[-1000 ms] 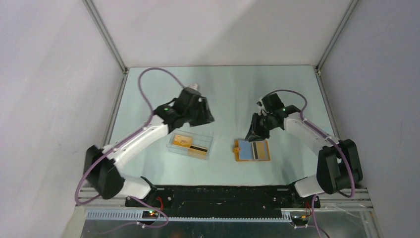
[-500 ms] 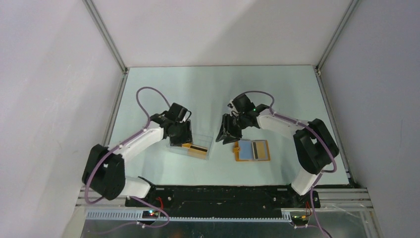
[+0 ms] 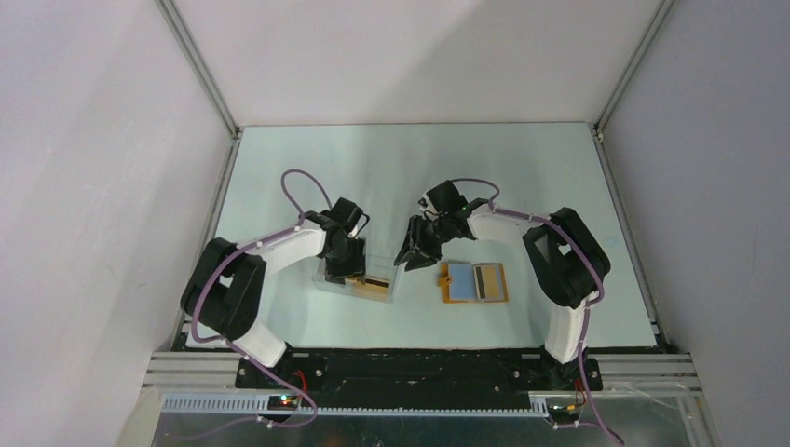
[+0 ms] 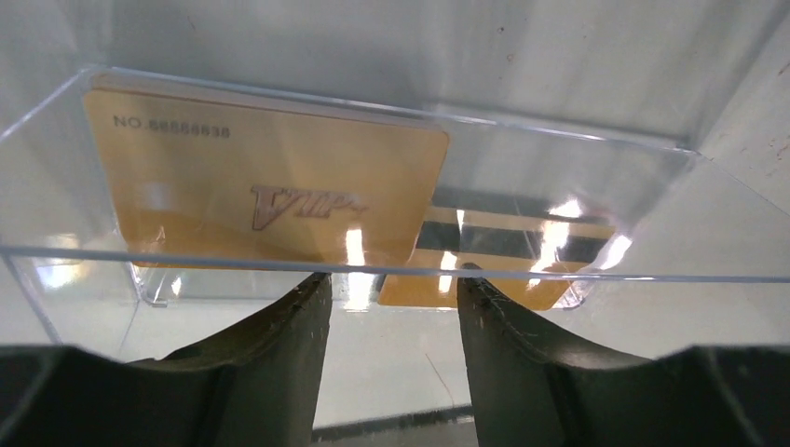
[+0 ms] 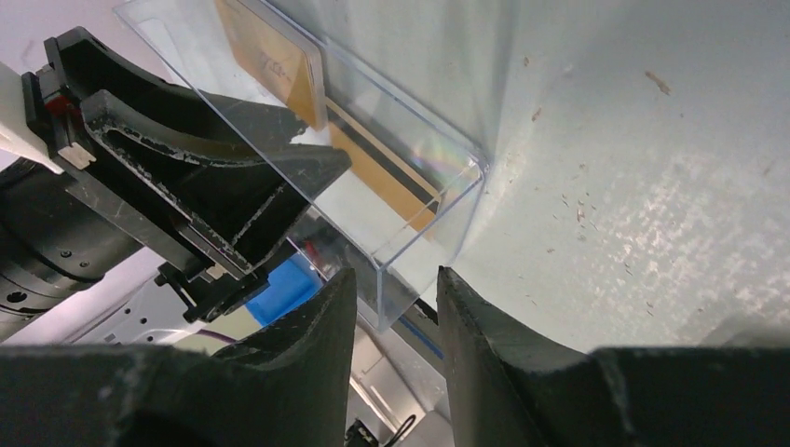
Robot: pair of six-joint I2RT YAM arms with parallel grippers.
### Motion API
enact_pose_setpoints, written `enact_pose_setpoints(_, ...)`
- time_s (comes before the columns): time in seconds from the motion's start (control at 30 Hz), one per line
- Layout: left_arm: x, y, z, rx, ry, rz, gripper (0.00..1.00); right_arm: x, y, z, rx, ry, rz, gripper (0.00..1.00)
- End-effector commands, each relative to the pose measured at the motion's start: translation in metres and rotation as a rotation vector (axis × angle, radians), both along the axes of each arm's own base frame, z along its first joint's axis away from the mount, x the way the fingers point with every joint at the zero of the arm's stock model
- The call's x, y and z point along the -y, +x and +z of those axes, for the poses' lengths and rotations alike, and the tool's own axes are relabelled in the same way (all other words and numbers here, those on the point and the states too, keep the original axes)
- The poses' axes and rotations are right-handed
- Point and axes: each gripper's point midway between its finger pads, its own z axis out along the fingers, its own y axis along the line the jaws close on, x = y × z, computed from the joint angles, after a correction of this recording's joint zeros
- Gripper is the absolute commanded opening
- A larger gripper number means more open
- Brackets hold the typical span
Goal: Put the credit cards into the card holder
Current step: Pick up the credit card from the storage box.
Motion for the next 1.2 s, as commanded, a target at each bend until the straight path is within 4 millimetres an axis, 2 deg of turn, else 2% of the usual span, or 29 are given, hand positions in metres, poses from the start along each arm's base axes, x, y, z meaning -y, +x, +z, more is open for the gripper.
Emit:
enact_pose_setpoints(0.0, 0.012, 0.004, -0.003, -0.008, -0.055, -0.026, 0.57, -0.016, 0.009, 0.013, 0.02, 0.058, 0.017, 0.41)
enact_pose_setpoints(0.23, 0.027, 0.003, -0.015, -0.032, -0.135, -0.012, 0.56, -0.014, 0.008, 0.01, 0.023, 0.039, 0.024, 0.32)
enact_pose_setpoints(0.53, 0.048, -0.002, -0.009, -0.037, -0.27, -0.004, 0.55, -0.013, 0.007, 0.009, 0.018, 0.039, 0.028, 0.27)
enact_pose_setpoints(0.77, 0.059, -0.002, 0.009, 0.005, -0.367, 0.007, 0.54, -0.013, 0.006, 0.011, 0.018, 0.042, 0.033, 0.26)
enact_pose_setpoints(1.17, 0.073, -0.001, 0.053, 0.099, -0.504, -0.021, 0.51, -0.012, 0.005, 0.011, 0.018, 0.04, 0.035, 0.26)
